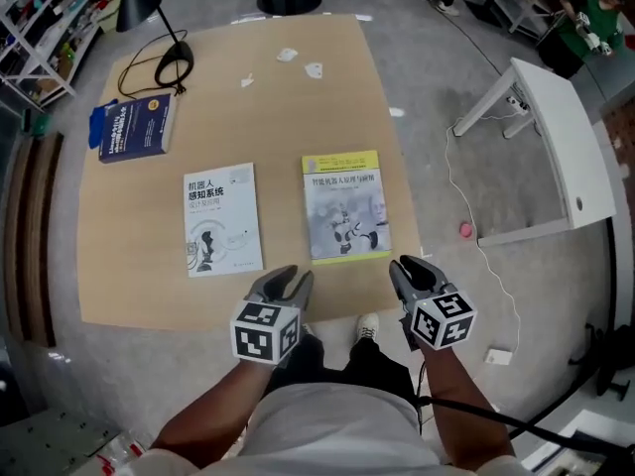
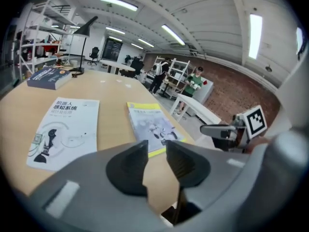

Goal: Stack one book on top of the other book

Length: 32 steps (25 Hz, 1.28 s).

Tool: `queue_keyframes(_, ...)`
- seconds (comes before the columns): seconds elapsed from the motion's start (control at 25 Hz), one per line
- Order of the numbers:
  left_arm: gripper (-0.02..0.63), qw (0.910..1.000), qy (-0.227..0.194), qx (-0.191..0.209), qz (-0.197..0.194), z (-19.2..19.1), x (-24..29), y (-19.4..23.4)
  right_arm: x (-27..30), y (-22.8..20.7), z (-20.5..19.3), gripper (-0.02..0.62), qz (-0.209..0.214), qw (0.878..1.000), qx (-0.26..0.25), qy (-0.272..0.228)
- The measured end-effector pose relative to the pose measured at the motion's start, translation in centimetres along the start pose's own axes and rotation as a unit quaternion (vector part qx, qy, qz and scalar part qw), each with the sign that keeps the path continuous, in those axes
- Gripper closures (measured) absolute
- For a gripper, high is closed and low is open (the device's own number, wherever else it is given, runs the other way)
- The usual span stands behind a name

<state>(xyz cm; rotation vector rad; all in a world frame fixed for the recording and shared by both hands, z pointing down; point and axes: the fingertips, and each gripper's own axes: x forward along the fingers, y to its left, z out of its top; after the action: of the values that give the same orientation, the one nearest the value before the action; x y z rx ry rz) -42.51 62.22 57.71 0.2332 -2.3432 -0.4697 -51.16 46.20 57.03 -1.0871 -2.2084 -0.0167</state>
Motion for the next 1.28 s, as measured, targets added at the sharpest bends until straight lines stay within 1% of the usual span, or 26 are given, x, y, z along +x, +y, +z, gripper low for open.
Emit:
queue_keyframes(0.12, 0.463, 0.9995, 0.016, -0.022, 0.016, -0.9, 2.1, 1.1, 2.0, -1.5, -1.1, 0.47, -0.003, 1.0, 0.011, 0.024)
queue_keyframes(0.24, 0.448, 0.9976, 0.024, -0.057, 0.03, -1.8, 4.0, 1.8, 4.2, -2.8, -1.9, 0.442, -0.003, 0.999, 0.01, 0.046)
queue_keyframes(0.32, 0.42, 0.9961, 0.026, -0.075, 0.037, -2.1, 5.1, 2.0, 5.3, -3.6, -2.3, 0.436, -0.001, 0.999, 0.017, 0.052)
queue_keyframes(0.4, 0.419, 0.995, 0.023, -0.085, 0.046, -2.2, 5.9, 2.1, 6.1, -4.1, -2.6, 0.436, 0.005, 0.998, 0.031, 0.055)
queue_keyframes(0.52, 0.416, 0.9944, 0.025, -0.086, 0.056, -2.4, 6.7, 2.1, 6.9, -4.1, -3.5, 0.436, 0.019, 0.997, 0.039, 0.069)
queue_keyframes(0.6, 0.416, 0.9941, 0.031, -0.085, 0.06, -2.6, 7.1, 2.0, 7.2, -3.8, -4.1, 0.436, 0.028, 0.996, 0.036, 0.08)
queue_keyframes(0.72, 0.416, 0.9941, 0.036, -0.083, 0.061, -2.7, 7.6, 1.9, 7.3, -3.4, -4.1, 0.436, 0.038, 0.995, 0.031, 0.082)
queue_keyframes(0.92, 0.416, 0.9929, 0.044, -0.091, 0.062, -3.2, 8.2, 2.1, 7.4, -3.3, -4.2, 0.436, 0.04, 0.995, 0.028, 0.092)
queue_keyframes(1.08, 0.419, 0.9933, 0.045, -0.085, 0.064, -3.3, 8.5, 2.0, 7.5, -3.3, -4.2, 0.436, 0.04, 0.994, 0.032, 0.096)
queue_keyframes(1.28, 0.451, 0.9943, 0.043, -0.082, 0.052, -3.4, 8.4, 2.3, 7.5, -3.0, -4.2, 0.436, 0.053, 0.994, 0.032, 0.092)
